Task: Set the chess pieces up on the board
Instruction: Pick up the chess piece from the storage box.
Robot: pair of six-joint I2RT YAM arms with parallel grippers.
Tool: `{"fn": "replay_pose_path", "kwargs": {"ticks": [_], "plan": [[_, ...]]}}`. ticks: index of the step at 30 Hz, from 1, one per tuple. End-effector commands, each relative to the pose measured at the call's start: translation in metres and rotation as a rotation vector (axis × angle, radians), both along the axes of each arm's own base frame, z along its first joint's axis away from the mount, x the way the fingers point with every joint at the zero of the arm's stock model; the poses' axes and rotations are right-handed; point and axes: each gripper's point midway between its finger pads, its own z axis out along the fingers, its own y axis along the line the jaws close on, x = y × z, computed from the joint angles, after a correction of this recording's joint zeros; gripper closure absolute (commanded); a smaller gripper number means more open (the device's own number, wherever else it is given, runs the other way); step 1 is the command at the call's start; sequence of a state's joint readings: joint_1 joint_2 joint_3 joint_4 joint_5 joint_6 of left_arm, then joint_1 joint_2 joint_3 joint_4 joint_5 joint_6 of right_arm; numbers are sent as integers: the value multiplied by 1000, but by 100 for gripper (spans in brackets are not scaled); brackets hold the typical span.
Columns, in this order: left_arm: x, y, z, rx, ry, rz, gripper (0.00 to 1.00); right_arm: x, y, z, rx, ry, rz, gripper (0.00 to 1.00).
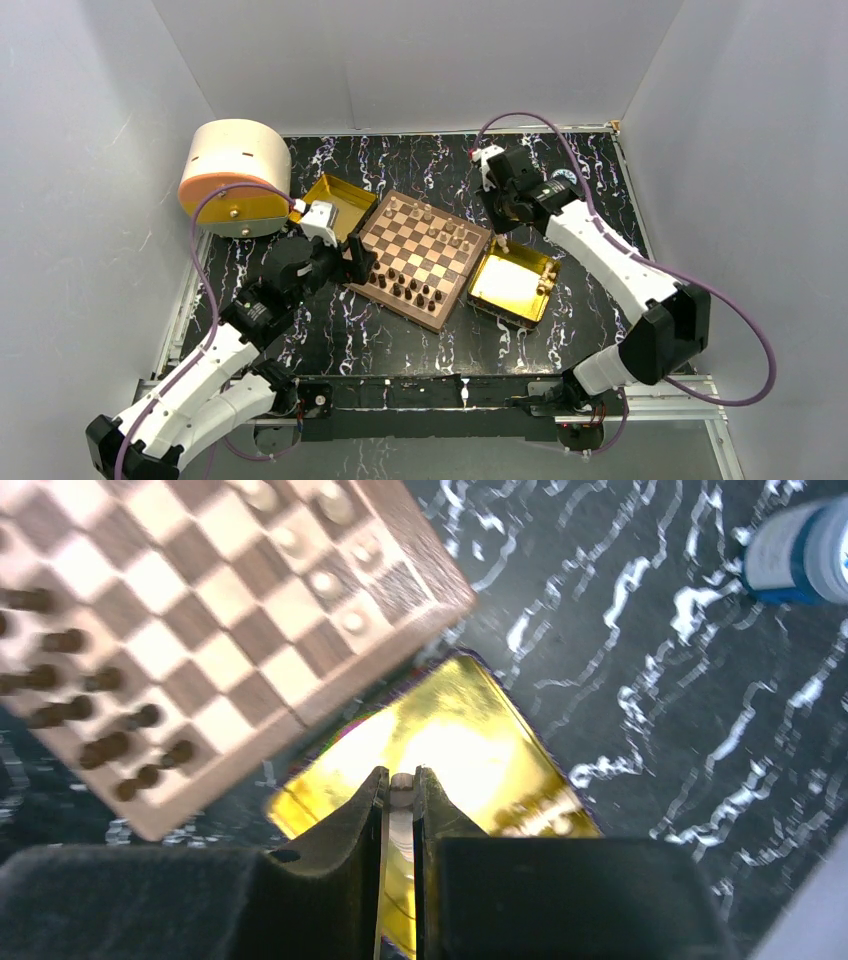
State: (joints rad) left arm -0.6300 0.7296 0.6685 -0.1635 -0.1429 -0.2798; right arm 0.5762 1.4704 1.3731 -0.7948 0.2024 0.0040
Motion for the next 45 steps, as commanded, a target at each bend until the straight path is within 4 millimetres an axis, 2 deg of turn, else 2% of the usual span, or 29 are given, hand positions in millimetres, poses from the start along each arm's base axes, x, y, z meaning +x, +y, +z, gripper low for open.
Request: {"fn": "replay_pose_path", "kwargs": {"ticks": [1, 4, 8, 13, 17, 21, 27, 35, 41, 45], "plan": [[-2, -41, 50, -268, 9, -97, 24, -4, 51, 58, 365, -85, 46, 89], [-3, -61, 60, -344, 37, -163, 26, -12, 75, 81, 554, -116, 88, 89], [0, -79, 74, -392, 18, -237, 26, -20, 94, 113, 778, -163, 110, 89], [4, -96, 80, -438, 23, -299, 26, -28, 107, 136, 935, -146, 119, 89], [6, -116, 87, -487, 37, -380, 28, -36, 119, 147, 1040, -103, 149, 89], [6, -130, 93, -533, 47, -437, 30, -39, 123, 152, 1103, -91, 153, 89], [8, -139, 95, -564, 55, -476, 35, -44, 126, 149, 1139, -65, 158, 89], [13, -142, 75, -533, 89, -466, 38, -46, 128, 152, 1159, -54, 176, 88], [14, -143, 71, -530, 83, -469, 48, -48, 129, 154, 1167, -53, 184, 89], [16, -142, 71, -523, 63, -466, 60, -48, 128, 153, 1165, -52, 186, 88]]}}
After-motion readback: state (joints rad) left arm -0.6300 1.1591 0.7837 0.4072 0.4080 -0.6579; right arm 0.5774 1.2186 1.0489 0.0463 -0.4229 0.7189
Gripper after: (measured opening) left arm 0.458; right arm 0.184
